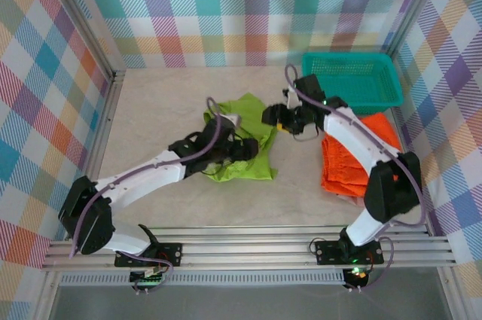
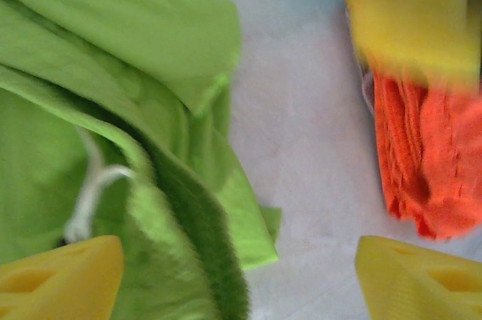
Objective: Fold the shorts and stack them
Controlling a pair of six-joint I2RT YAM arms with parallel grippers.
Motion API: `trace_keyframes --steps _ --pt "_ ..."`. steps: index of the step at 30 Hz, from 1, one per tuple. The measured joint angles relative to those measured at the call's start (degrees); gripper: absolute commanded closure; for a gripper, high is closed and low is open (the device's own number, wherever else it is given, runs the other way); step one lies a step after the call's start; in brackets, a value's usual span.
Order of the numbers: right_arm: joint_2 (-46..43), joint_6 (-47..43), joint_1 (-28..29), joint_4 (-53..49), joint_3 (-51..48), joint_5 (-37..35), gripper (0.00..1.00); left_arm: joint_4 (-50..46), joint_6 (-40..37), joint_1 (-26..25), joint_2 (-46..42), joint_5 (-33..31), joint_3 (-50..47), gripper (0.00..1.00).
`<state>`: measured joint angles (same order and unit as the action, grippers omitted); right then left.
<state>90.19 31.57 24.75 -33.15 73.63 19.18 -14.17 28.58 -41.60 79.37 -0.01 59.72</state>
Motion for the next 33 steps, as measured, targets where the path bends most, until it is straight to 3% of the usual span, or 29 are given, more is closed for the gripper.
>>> trace_keyframes --steps 6,11,18,22,29,33 --pt "-6.5 0.5 8.3 -0.1 -5.3 -8.0 0.28 -5.4 1.0 17.3 -0.4 4.2 11.8 0.15" --pt "-5.7 0.4 16.7 -4.4 -1.0 -15.6 0.20 -7.9 1.4 25.1 10.4 8.9 21.2 0.20" --pt "4.4 0.5 25.7 -13.6 10.6 -24.8 0.13 -12.0 0.5 29.1 31.0 14.3 26.8 0.28" --pt "9.9 0.7 28.1 -18.0 15.0 -27.4 0.15 -13.3 0.3 30.2 36.4 15.8 27.9 0.31" --pt "15.9 1.3 28.5 -21.1 17.7 -29.5 0.30 -13.7 -0.2 30.5 39.1 17.3 31.8 0.44" --pt "17.7 2.0 28.5 -21.2 18.6 -29.7 0.45 -12.7 -0.1 30.5 40.6 18.8 33.2 0.55"
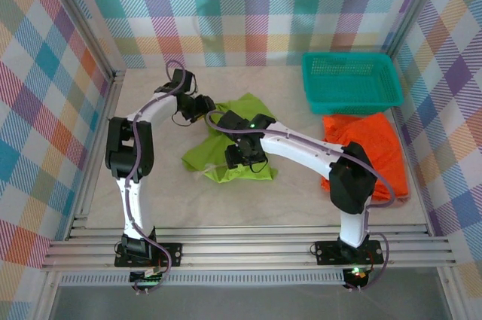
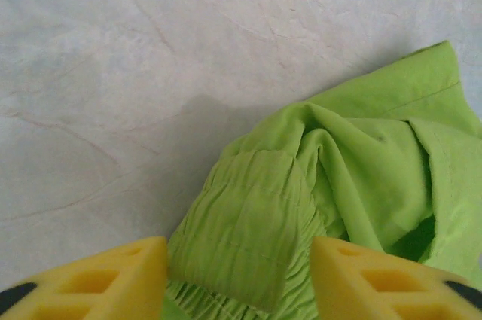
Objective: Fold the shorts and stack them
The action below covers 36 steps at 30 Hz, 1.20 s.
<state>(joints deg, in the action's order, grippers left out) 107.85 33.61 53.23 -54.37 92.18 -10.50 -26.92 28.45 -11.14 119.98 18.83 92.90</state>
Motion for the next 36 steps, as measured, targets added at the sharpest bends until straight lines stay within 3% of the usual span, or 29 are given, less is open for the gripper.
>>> trace_keyframes --steps 6,10,18,25,31,36 --pt "0.6 0.3 0.0 -0.2 0.1 0.1 0.65 0.3 0.4 0.0 2.4 2.0 0.3 0.78" --pt "0.6 0.3 0.0 -0.2 0.1 0.0 0.77 0.2 0.8 0.0 3.3 2.8 0.9 1.00" --pt "0.6 0.2 0.0 0.2 0.1 0.1 0.98 -3.2 0.5 0.4 3.3 2.1 7.4 1.00" --pt "0.6 -1.4 0.3 4.1 4.4 4.4 1.00 -9.4 0.4 3.7 2.5 1.3 15.9 1.00" --pt "4.5 -1.3 2.6 10.6 18.3 11.0 1.00 -16.7 0.2 12.0 -1.8 -1.2 24.6 1.00" --pt "16.0 -0.6 5.7 16.0 37.0 18.3 1.00 -24.1 0.3 20.8 -4.4 -3.9 38.8 1.00"
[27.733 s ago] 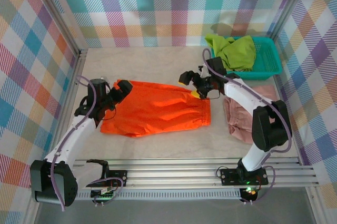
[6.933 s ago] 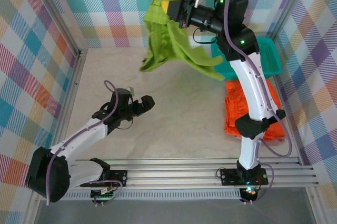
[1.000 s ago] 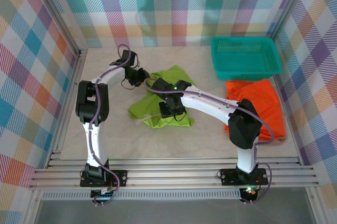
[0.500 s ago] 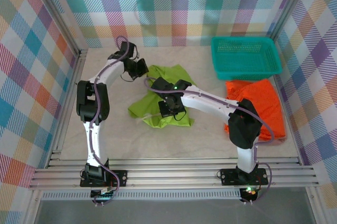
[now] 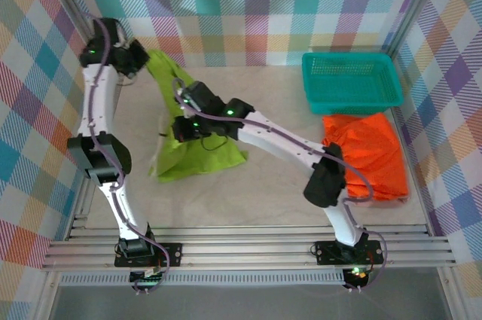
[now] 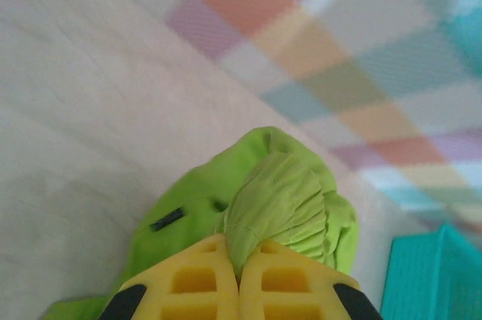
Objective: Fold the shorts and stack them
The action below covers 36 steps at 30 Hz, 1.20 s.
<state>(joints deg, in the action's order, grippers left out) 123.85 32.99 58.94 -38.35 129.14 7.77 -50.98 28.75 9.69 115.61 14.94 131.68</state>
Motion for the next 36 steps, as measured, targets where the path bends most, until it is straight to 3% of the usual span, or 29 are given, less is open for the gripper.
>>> trace_keyframes --steps 3,6,10,13,20,27,32,36 --pt "8.0 0.7 1.6 2.8 13.1 4.7 1.00 -5.1 0.2 4.7 0.0 -1.4 11.6 1.00" --pt "10.9 1.3 2.2 7.0 18.4 8.9 1.00 -7.9 0.4 8.2 -0.4 -2.3 21.5 1.00" --pt "8.6 0.7 2.0 11.6 16.5 11.8 1.00 -7.4 1.9 9.7 -3.9 -3.1 24.8 1.00" --pt "1.3 0.7 1.5 16.5 4.8 11.8 1.00 -6.7 3.2 7.7 -5.6 -2.9 25.0 1.00" --pt "-19.4 4.7 -4.9 27.6 -29.4 8.0 1.00 -4.2 1.2 -8.0 -1.7 -5.8 25.2 1.00" --pt "-27.2 6.7 -11.9 27.9 -53.8 2.2 1.00 -4.5 -3.7 -22.1 14.1 -10.1 25.3 1.00" --pt "-29.0 7.0 -16.8 23.5 -66.0 0.4 1.00 -4.2 -4.8 -29.4 25.6 -12.1 24.9 1.00" --pt "-31.7 6.7 -18.4 19.8 -70.8 -0.3 1.00 -3.0 -5.5 -32.6 29.5 -12.7 24.2 1.00"
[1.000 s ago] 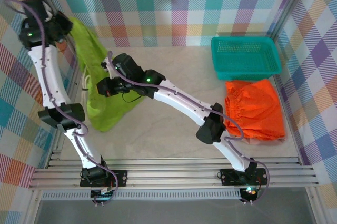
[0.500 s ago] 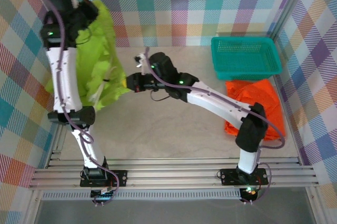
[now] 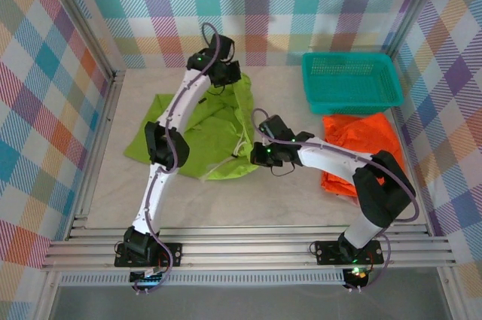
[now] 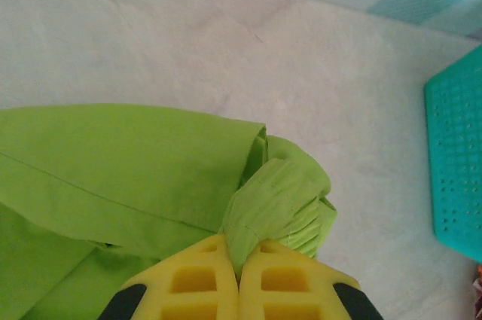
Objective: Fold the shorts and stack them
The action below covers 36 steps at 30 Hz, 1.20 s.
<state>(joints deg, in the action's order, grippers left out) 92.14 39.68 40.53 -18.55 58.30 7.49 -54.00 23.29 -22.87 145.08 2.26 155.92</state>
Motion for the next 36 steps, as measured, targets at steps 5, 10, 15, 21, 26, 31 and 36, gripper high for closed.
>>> trace_keyframes --steps 5,10,15,21,26,31,36 --pt "-4.4 -1.1 -0.4 -3.2 -0.9 -2.2 1.00 1.5 -0.9 -0.5 -0.1 -0.7 0.0 0.95" --pt "-8.5 -1.3 -3.1 -5.9 -4.7 -2.3 1.00 3.4 -3.0 -0.5 -0.1 -1.4 0.0 0.50" --pt "-11.1 -1.1 -5.4 -13.8 -11.4 -0.8 1.00 6.3 -4.7 1.2 -1.7 -3.4 0.0 0.24" --pt "-15.8 -1.2 -8.6 -17.7 -12.6 -0.4 0.86 1.7 -5.1 4.0 -14.0 -4.9 -6.4 0.24" --pt "-16.2 -2.4 -10.1 -19.0 -12.6 -0.7 0.56 6.7 -3.6 6.0 -39.9 -5.2 -40.1 0.29" --pt "-17.1 -4.7 -10.4 -22.1 -11.7 -0.3 0.33 13.4 1.7 7.7 -59.5 -5.3 -72.8 0.32" --pt "-22.0 -7.3 -10.4 -26.0 -5.2 -1.4 0.24 16.7 6.7 8.0 -63.7 -3.8 -91.3 0.36"
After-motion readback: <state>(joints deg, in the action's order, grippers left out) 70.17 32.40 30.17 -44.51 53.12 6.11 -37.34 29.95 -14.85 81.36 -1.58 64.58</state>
